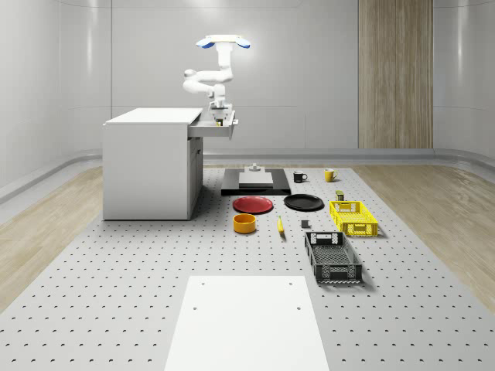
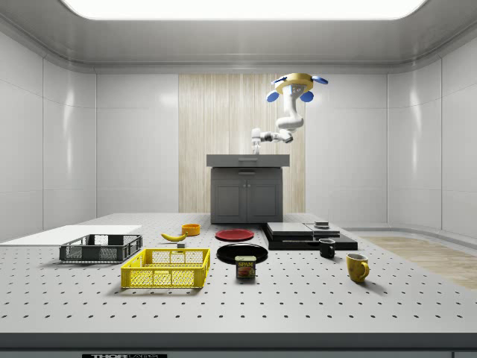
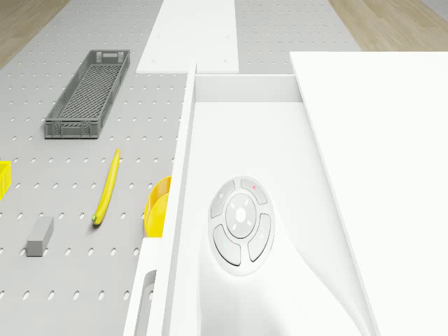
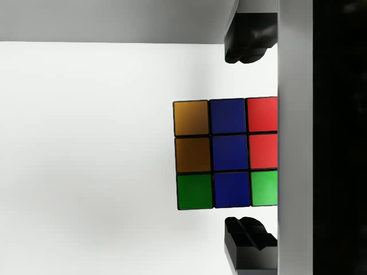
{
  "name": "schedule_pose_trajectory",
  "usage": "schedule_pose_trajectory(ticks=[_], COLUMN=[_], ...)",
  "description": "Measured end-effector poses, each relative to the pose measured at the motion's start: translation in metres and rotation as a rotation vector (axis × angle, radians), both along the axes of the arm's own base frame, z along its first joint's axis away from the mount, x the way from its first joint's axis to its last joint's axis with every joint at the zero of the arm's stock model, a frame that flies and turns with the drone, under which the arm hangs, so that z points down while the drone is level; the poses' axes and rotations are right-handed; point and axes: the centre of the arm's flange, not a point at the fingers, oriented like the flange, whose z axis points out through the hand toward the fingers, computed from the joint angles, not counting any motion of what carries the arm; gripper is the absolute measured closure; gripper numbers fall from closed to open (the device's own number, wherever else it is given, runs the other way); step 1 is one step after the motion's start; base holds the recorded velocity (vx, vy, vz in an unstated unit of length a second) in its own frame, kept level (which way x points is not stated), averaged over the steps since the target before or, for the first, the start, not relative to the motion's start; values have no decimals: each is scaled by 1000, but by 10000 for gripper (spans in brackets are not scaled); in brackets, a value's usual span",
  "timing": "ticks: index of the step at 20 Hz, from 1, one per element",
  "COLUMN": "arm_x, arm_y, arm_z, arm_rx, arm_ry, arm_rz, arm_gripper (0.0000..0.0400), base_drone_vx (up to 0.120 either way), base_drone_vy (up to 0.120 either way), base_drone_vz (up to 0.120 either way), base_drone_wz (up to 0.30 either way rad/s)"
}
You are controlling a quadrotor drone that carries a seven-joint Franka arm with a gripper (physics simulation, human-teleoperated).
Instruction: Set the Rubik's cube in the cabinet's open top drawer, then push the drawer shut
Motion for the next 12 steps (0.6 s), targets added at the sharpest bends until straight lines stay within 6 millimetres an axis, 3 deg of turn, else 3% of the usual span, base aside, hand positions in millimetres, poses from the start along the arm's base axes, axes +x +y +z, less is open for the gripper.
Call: schedule_pose_trajectory(ticks=[3,12], arm_x=[0,-1], arm_y=[-1,-3], arm_z=[-12,-26], arm_rx=[-3,-7], arm_ry=[1,2], arm_rz=[5,11], arm_gripper=[2,0], base_drone_vx=[-27,-120], base_drone_vy=[40,120], base_drone_vz=[120,120], base_drone_wz=[0,0])
